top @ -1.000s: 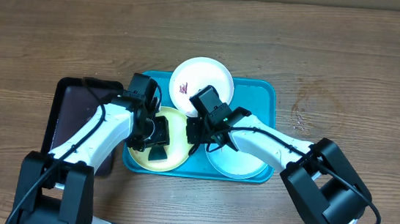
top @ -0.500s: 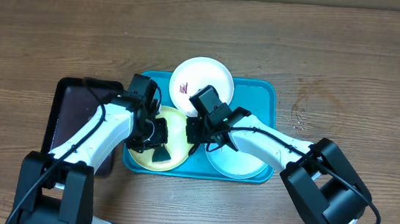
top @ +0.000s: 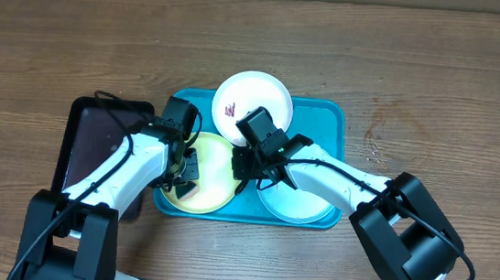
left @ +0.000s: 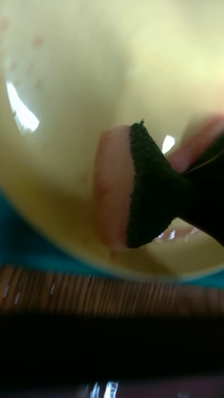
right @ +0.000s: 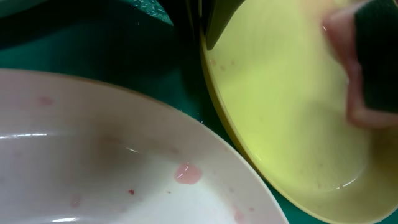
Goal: Clean dirty plates on tray and stack at the side
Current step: 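Scrub the yellow plate with the sponge in the left gripper, then lift the sponge with the left gripper back over the black tray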
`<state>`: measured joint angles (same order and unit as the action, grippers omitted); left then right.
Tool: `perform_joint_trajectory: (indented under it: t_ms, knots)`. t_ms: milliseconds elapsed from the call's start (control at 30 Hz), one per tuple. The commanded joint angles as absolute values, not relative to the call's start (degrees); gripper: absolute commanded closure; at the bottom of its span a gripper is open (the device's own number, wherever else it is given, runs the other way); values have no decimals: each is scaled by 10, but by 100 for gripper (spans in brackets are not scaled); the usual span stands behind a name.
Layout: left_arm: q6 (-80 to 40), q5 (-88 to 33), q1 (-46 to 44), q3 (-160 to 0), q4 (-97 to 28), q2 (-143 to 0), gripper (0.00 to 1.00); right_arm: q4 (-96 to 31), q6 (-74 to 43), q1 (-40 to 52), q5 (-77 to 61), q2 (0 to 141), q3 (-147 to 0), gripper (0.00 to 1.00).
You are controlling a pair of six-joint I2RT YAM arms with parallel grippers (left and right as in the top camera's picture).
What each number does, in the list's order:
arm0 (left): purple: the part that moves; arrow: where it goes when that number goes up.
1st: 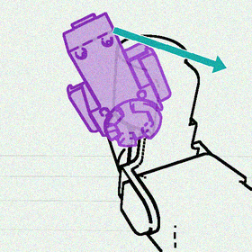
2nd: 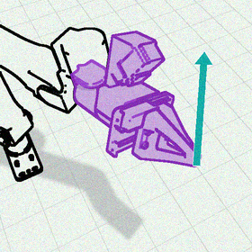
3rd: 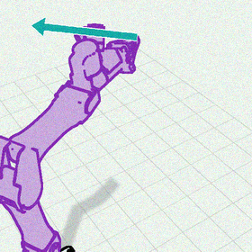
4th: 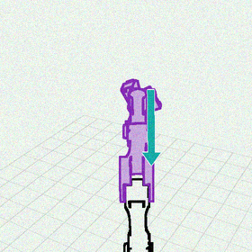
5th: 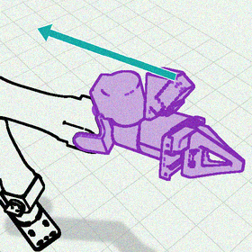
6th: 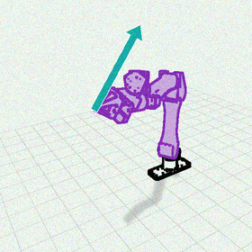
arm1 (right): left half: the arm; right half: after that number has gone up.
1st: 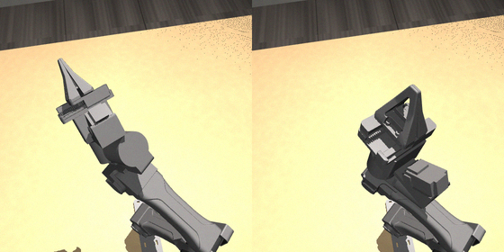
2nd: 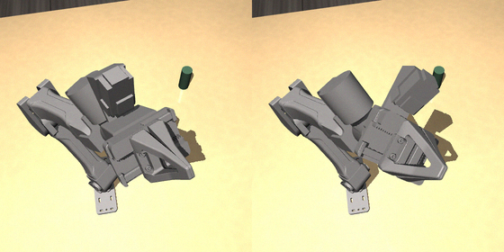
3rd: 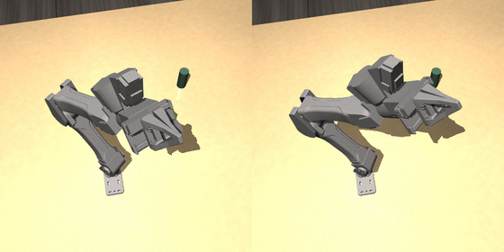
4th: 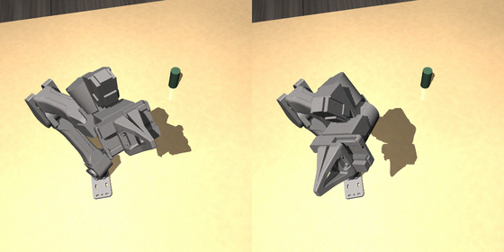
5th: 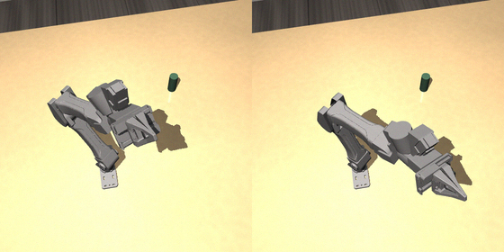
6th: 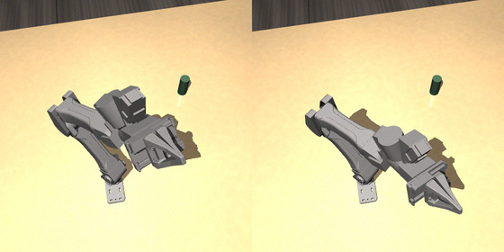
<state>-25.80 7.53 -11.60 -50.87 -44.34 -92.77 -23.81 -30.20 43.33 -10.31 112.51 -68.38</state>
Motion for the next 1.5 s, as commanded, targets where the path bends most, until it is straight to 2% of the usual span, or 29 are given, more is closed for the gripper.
perform_joint_trajectory:
  t_ms: [0, 133, 233, 467, 1000, 1067, 1267, 1467]
  knots:
    - [-270, 204, -112, -501, -446, -926, 96, -234, -302, 433, -103, 1131, -702, 96]
    - [-254, 223, -113, -555, -483, -926, 96, -236, -302, 433, -103, 1131, -702, 96]
    - [-253, 192, -114, -622, -526, -925, 96, -236, -302, 433, -103, 1131, -702, 96]
    - [-175, -74, -114, -698, -512, -925, 96, -234, -302, 433, -103, 1131, -702, 96]
    - [-191, -83, -100, -627, -467, -1037, 96, -230, -302, 433, -105, 1131, -702, 96]
    - [-188, -58, -96, -627, -470, -1050, 96, -230, -302, 433, -105, 1131, -702, 96]
    - [-240, 168, -89, -627, -500, -1068, 96, -230, -302, 433, -105, 1131, -702, 96]
    - [-290, 277, -89, -628, -534, -1068, 96, -230, -302, 433, -105, 1131, -703, 96]
